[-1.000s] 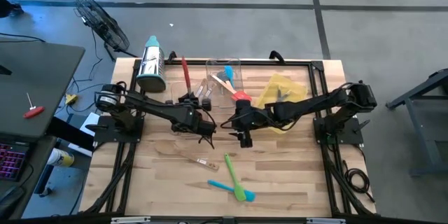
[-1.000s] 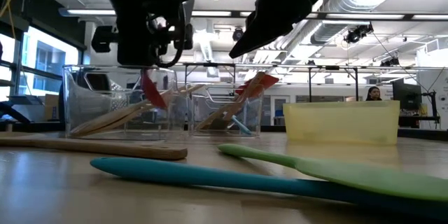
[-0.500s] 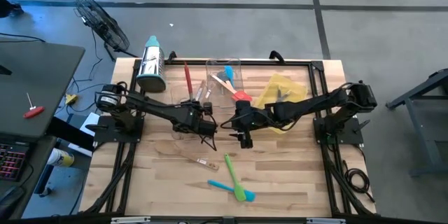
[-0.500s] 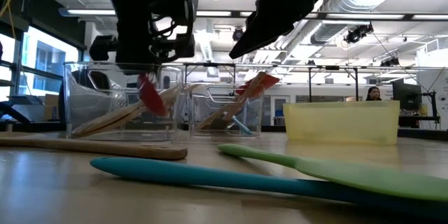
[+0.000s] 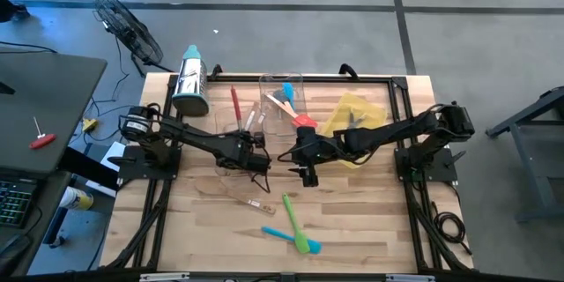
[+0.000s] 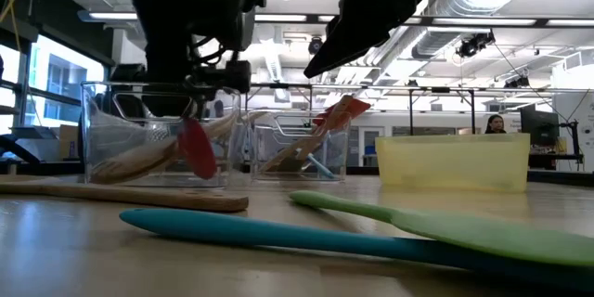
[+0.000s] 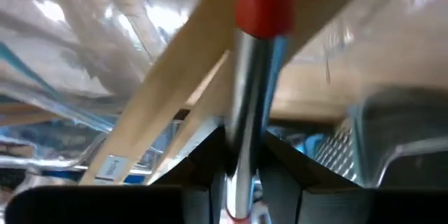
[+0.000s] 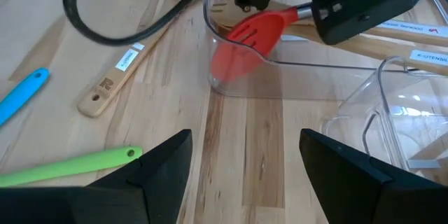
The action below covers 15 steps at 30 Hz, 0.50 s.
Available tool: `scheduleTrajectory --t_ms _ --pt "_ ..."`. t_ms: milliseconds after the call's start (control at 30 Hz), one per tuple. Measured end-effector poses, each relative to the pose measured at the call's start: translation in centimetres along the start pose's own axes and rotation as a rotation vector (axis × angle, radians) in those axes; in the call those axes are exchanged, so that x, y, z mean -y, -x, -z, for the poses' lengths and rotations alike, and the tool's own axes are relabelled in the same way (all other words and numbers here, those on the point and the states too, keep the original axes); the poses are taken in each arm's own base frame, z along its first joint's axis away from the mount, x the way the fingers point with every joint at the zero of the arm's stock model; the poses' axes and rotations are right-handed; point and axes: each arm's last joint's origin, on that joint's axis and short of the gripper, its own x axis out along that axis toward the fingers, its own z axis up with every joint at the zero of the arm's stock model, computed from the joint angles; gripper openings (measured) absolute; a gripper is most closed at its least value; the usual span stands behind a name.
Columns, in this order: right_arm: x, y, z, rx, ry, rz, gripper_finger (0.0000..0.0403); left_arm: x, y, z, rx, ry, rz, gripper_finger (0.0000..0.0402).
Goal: Pick & Place Kitchen Items
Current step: Put the red serving spoon into the left transparent bin
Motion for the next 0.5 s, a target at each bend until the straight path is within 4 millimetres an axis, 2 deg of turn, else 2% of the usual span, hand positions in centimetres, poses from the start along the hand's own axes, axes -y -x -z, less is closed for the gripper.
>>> scheduleTrajectory --t_ms 100,500 --pt "0.00 0.00 0.00 0.000 0.000 0.000 0.0257 -0.14 0.00 -0.08 0.019 0.087 -0.006 0.0076" --pt "0.00 0.00 0.00 0.000 0.024 0.000 0.0257 -0.21 -0.16 -0.01 0.031 0.223 0.002 0.0078"
